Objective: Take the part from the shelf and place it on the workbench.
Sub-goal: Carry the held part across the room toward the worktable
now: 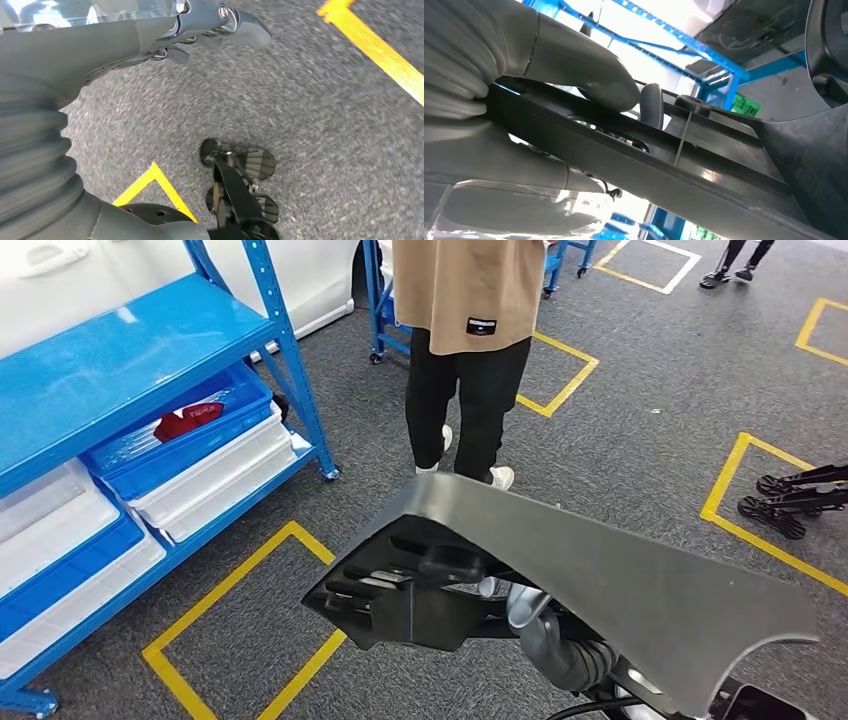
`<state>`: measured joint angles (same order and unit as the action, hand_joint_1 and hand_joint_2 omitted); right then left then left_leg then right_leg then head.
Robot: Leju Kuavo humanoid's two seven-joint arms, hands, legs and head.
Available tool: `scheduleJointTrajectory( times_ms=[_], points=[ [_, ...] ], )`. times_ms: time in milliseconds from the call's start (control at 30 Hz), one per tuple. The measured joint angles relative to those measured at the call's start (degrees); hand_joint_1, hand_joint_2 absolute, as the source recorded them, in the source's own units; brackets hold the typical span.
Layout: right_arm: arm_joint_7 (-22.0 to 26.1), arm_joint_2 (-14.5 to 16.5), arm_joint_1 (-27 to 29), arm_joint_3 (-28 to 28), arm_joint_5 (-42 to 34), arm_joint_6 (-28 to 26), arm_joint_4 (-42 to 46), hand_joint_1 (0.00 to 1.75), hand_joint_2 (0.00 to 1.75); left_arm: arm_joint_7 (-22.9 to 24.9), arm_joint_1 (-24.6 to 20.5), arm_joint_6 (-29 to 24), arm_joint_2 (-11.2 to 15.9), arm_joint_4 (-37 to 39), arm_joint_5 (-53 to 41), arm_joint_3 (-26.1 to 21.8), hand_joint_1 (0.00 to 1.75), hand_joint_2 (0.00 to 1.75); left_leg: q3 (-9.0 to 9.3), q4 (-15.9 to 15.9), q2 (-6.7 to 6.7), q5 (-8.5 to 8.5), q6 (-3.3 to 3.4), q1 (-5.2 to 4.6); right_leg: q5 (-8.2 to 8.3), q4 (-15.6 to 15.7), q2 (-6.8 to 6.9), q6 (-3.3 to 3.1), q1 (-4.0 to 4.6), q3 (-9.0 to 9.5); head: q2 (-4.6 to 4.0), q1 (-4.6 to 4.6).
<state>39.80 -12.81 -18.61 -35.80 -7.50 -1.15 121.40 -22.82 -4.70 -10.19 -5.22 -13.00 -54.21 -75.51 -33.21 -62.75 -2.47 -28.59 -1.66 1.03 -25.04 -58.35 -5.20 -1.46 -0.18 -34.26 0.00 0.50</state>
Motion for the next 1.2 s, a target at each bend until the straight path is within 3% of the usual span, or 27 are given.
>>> scheduleJointTrajectory(
  times_ms=[67, 133, 200, 267, 333, 367, 400, 433, 500, 567, 633, 667, 733, 800, 833, 867, 900, 967, 1033, 1100, 1167, 1200],
  points=[
    [0.0, 0.0, 0.0, 0.0, -0.1, 0.0, 0.1, 1.75, 1.75, 0.0, 0.0, 0.0, 0.1, 0.0, 0.0, 0.0, 0.0, 1.75, 1.54, 3.9, -2.11, 0.95, 0.31, 0.06, 0.12, -0.5, -1.34, 0.7, -0.13, -0.7, 0.01, -0.01],
    [0.0, 0.1, 0.0, 0.2, -0.3, 0.1, 0.4, 1.75, 1.75, 0.1, 0.0, 0.2, 0.2, 0.0, 0.0, 0.0, 0.0, 1.75, 1.65, 4.4, -1.46, 0.85, 0.77, -0.01, 0.48, -0.5, -2.61, 1.53, -0.36, -1.34, 0.01, -0.01],
    [0.0, 0.1, -0.2, 0.4, -0.5, -0.1, 0.5, 1.75, 1.75, 0.2, -0.1, 0.5, 0.4, 0.0, -0.3, 0.0, 0.0, 1.75, 1.87, 5.0, 0.02, 1.24, 1.49, 0.09, -0.35, -1.9, -0.91, 2.01, -0.23, -2.16, 0.0, 0.14],
    [0.0, 0.2, -0.5, 0.6, -0.6, -0.6, 0.6, 1.75, 1.75, 0.3, -0.2, 1.1, 0.8, 0.0, -0.5, 0.1, 0.0, 1.75, 2.03, 5.3, 1.65, 1.45, 2.05, 0.04, -3.36, -7.4, 2.62, 2.28, -0.13, -4.79, 0.0, 0.38],
    [0.0, 0.3, -0.6, 0.6, -1.1, -0.6, 0.8, 1.75, 1.75, 0.8, -0.1, 1.4, 1.2, 0.0, -0.5, 0.1, 0.0, 1.75, 1.99, 5.3, 3.27, 1.38, 2.24, -0.17, -6.21, -14.4, 4.2, 2.54, -0.41, -8.23, 0.0, 0.49],
    [0.0, 0.2, -0.5, 0.6, -1.7, -0.3, 0.8, 1.75, 1.75, 1.2, -0.1, 1.3, 1.4, 0.0, -0.4, 0.1, 0.0, 1.75, 1.99, 5.3, 4.09, 1.33, 2.23, -0.23, -6.41, -16.0, 4.49, 2.64, -0.56, -9.04, 0.01, 0.49],
    [0.0, 0.2, -0.5, 0.7, -2.4, 0.4, 0.8, 1.75, 1.75, 1.7, -0.1, 1.1, 1.5, 0.0, -0.2, 0.1, 0.0, 1.75, 2.01, 5.3, 4.87, 1.26, 2.16, -0.27, -5.64, -15.6, 4.76, 2.7, -0.69, -8.76, 0.01, 0.5],
    [0.0, 0.2, -0.5, 0.8, -3.2, 1.1, 0.8, 1.75, 1.75, 2.2, -0.2, 0.8, 1.5, 0.0, 0.0, 0.0, 0.0, 1.75, 2.07, 5.3, 5.6, 1.18, 2.04, -0.28, -4.07, -13.0, 5.24, 2.69, -0.76, -7.32, 0.01, 0.51],
    [0.0, 0.3, -0.8, 1.3, -4.6, 2.4, 0.7, 1.75, 1.75, 3.1, -0.4, 0.0, 1.5, 0.0, 0.4, -0.1, 0.0, 1.75, 2.25, 5.2, 6.83, 0.89, 1.6, -0.44, -1.12, -5.2, 7.47, 2.42, -0.46, -3.05, 0.0, 0.52],
    [0.0, 0.5, -1.1, 2.0, -6.1, 2.7, 0.4, 1.75, 1.75, 3.6, -0.4, -0.7, 1.5, 0.0, 0.7, -0.2, 0.0, 1.75, 2.42, 5.1, 7.92, 0.58, 1.03, -0.71, -0.32, -0.9, 8.87, 1.83, 0.07, -0.88, 0.0, 0.44],
    [0.0, 0.8, -1.2, 2.8, -7.6, 2.6, 0.0, 1.75, 1.75, 3.8, -0.5, -1.0, 1.5, 0.0, 0.9, -0.4, 0.0, 1.75, 2.69, 5.2, 9.02, 0.41, 0.44, -0.8, -0.38, -0.4, 7.95, 1.16, 0.3, -0.93, 0.0, 0.36],
    [0.0, 0.9, -1.1, 3.3, -8.1, 2.5, -0.3, 1.75, 1.75, 3.8, -0.6, -0.9, 1.6, 0.0, 0.9, -0.4, 0.0, 1.75, 2.79, 5.1, 8.93, 0.16, 0.12, -0.69, -0.27, -0.2, 7.33, 0.85, 0.24, -0.87, 0.0, 0.36],
    [0.0, 1.2, -1.1, 4.0, -8.6, 2.6, -0.6, 1.75, 1.75, 3.7, -0.7, -0.7, 1.6, 0.0, 0.8, -0.4, 0.0, 1.75, 1.85, 2.4, 6.69, -1.82, -0.36, -0.43, 0.0, 0.2, 6.21, 0.17, -0.02, -0.66, 0.0, 0.21],
    [0.0, 1.6, -1.0, 4.6, -8.8, 2.8, -1.0, 1.75, 1.75, 3.6, -0.5, -0.5, 1.6, 0.0, 0.8, -0.5, 0.0, 1.75, -1.41, -4.7, 3.81, -5.54, -0.53, -0.28, 0.1, 0.3, 5.04, -0.3, 0.0, -0.61, 0.0, -0.02],
    [0.0, 1.7, -0.9, 4.7, -8.8, 3.0, -1.2, 1.75, 1.75, 3.6, -0.3, -0.5, 1.6, 0.0, 0.8, -0.5, 0.0, 1.75, -3.32, -8.5, 3.24, -7.02, -0.56, -0.28, 0.11, 0.3, 4.3, -0.42, 0.09, -0.62, 0.0, -0.08],
    [0.0, 1.8, -0.8, 4.9, -8.7, 3.1, -1.4, 1.75, 1.75, 3.6, -0.1, -0.5, 1.6, 0.0, 0.8, -0.5, 0.0, 1.75, -4.65, -10.9, 3.0, -7.49, -0.54, -0.29, 0.11, 0.2, 3.51, -0.46, 0.18, -0.63, 0.0, -0.08],
    [0.0, 1.8, -0.7, 4.9, -8.5, 3.1, -1.5, 1.75, 1.75, 3.6, 0.0, -0.5, 1.6, 0.0, 0.8, -0.5, 0.0, 1.75, -5.11, -11.4, 2.87, -6.85, -0.47, -0.29, 0.1, 0.1, 2.7, -0.46, 0.25, -0.62, 0.0, -0.08],
    [0.0, 1.8, -0.7, 5.0, -7.9, 2.9, -1.7, 1.75, 1.75, 3.7, 0.0, -0.5, 1.6, 0.0, 0.8, -0.5, 0.0, 1.75, -2.94, -5.6, 1.96, -2.63, -0.13, -0.28, 0.03, -0.2, 1.11, -0.35, 0.26, -0.6, 0.0, -0.11],
    [-0.1, 1.8, -0.9, 5.0, -7.2, 2.3, -1.7, 1.75, 1.75, 3.9, -0.1, -0.5, 1.7, 0.0, 0.8, -0.5, 0.0, 1.75, 0.0, 1.7, -0.98, 0.53, 0.3, -0.13, 0.0, -0.5, -0.32, 0.0, 0.22, -0.83, 0.0, -0.1],
    [-0.2, 1.8, -1.2, 4.9, -6.7, 1.7, -1.7, 1.75, 1.75, 4.3, -0.1, -0.5, 1.8, 0.0, 0.8, -0.5, 0.0, 1.75, 1.01, 4.2, -2.57, 0.91, 0.64, -0.2, 0.22, -0.5, -1.59, 0.69, -0.04, -1.25, 0.0, -0.12],
    [-0.3, 1.8, -1.3, 5.0, -6.5, 1.3, -1.7, 1.75, 1.75, 4.5, -0.2, -0.5, 1.8, 0.0, 0.9, -0.6, 0.0, 1.75, 1.33, 4.8, -1.34, 1.27, 1.19, -0.26, 0.5, -0.3, -2.58, 1.47, -0.31, -1.52, 0.01, -0.13],
    [-0.4, 1.8, -1.5, 5.0, -6.4, 1.1, -1.7, 1.75, 1.75, 4.5, -0.3, -0.5, 1.8, 0.0, 0.9, -0.6, 0.0, 1.75, 1.57, 5.2, -0.6, 1.54, 1.57, -0.19, 0.23, -0.7, -1.88, 1.76, -0.25, -1.77, 0.01, -0.08]
  ],
)
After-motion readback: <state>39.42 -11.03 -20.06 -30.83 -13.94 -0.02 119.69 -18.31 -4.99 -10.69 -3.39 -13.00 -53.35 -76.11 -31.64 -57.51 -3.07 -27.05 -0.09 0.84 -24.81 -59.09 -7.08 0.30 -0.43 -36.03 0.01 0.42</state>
